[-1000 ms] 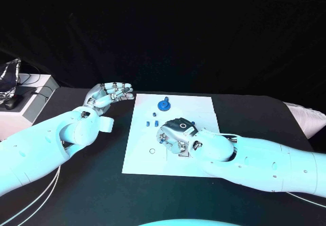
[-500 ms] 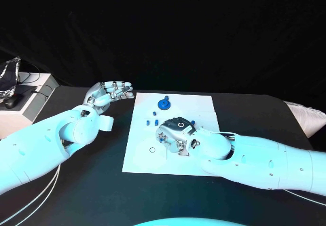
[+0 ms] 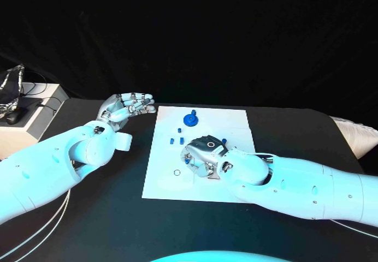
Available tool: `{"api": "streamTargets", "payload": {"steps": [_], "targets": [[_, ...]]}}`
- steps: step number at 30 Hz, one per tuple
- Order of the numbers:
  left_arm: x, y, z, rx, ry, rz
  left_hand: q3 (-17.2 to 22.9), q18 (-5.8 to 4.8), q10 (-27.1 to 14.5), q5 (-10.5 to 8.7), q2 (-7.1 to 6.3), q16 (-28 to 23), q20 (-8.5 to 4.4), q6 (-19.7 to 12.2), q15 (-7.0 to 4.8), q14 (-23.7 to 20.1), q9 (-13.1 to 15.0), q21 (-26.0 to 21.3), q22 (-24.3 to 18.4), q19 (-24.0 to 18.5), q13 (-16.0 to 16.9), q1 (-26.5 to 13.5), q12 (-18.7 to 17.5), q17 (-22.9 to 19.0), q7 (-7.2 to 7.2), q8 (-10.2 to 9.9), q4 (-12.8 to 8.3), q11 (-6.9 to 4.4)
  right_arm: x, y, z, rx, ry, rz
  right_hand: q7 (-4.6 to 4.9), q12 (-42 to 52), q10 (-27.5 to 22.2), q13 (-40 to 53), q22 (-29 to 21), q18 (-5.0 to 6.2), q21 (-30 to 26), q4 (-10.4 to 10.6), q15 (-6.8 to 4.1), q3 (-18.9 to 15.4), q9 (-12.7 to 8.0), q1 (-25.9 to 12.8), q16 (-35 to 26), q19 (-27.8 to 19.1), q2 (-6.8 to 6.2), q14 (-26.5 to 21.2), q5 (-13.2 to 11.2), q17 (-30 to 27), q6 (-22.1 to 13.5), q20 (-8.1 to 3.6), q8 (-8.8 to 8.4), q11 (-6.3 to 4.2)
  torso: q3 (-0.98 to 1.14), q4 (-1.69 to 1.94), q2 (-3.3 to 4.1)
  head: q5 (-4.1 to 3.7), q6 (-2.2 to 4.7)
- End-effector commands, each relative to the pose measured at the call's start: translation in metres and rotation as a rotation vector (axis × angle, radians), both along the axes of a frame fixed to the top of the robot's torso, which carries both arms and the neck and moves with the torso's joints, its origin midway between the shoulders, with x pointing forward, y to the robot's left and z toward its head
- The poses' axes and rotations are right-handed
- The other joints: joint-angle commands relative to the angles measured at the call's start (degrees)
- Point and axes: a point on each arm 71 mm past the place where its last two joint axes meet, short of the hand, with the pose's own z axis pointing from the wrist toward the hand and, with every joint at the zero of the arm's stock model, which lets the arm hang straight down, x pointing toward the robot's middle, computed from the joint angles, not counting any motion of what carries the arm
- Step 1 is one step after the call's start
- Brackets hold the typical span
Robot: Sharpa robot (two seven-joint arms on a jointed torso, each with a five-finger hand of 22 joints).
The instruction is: Assemble the parts on the task board
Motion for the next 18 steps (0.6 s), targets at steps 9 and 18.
{"api": "streamTargets", "payload": {"steps": [9, 18], "targets": [[0.0, -0.001, -0.001, -0.006, 0.01, -0.009, -0.1, 0.75, -0.1, -0.07, 0.19, -0.4, -0.05, 0.0, 0.27, -0.1, -0.1, -0.2, -0.1, 0.8, 0.0, 0.7, -0.4, 0.2, 0.08, 0.3, -0.2, 0.4, -0.004, -0.008, 0.011, 0.12, -0.075, -0.012, -0.51, 0.2, -3.4, -0.3, 1.4, 1.54, -4.2, 0.2, 0.7, -6.3, -1.6, 0.1, -1.3, -1.0, -0.98, 1.8, -1.4, -2.4, -2.3, 0.55, -2.04, 0.53, 0.03, 0.1, -0.04, -0.14, 0.2], [0.002, 0.002, -0.002, -0.003, 0.015, -0.003, -0.1, 0.74, -0.1, -0.07, 0.21, -0.4, -0.05, 0.0, 0.28, -0.1, -0.1, -0.2, -0.1, 0.8, 0.0, 0.7, -0.4, 0.2, 0.08, 0.3, -0.2, 0.41, -0.003, -0.031, 0.021, 0.214, -0.062, -0.071, -1.3, 0.5, -3.7, 0.2, 1.0, 1.57, -4.9, 2.0, 0.64, -12.2, -3.6, 2.3, -1.4, -0.7, 0.08, 1.8, -1.1, -2.8, -5.1, 0.56, -3.67, 0.49, 0.03, -0.04, -0.12, -0.41, 0.59]]}}
